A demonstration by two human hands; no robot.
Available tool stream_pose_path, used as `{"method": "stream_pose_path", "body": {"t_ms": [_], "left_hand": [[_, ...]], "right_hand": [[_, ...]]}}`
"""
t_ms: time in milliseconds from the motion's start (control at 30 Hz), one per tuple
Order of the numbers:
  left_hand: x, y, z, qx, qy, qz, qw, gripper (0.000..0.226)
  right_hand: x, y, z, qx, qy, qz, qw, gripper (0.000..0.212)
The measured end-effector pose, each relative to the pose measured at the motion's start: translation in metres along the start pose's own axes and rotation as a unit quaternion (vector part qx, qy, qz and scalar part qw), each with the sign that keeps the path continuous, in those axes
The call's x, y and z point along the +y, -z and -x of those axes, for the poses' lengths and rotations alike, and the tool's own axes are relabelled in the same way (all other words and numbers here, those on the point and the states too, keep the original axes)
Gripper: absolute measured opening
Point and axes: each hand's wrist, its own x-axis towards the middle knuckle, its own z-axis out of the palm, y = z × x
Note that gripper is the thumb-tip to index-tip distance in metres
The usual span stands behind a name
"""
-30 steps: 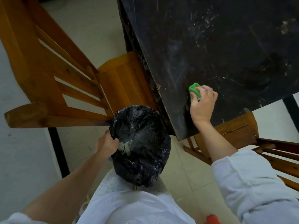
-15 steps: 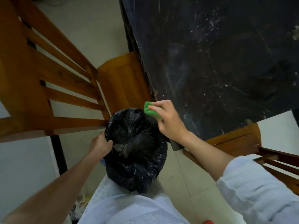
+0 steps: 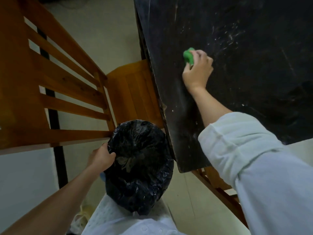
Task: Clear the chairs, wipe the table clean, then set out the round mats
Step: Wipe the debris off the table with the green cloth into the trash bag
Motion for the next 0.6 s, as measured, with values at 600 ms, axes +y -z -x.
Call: {"method": "stream_pose_path", "body": {"t_ms": [600], "left_hand": [[0.008,0.000,0.008,-0.010,-0.019,0.024,0.999,0.038]], "right_hand": [[0.058,0.034,0.156,0.015,-0.026,-0.080,0.996,0.043]]}}
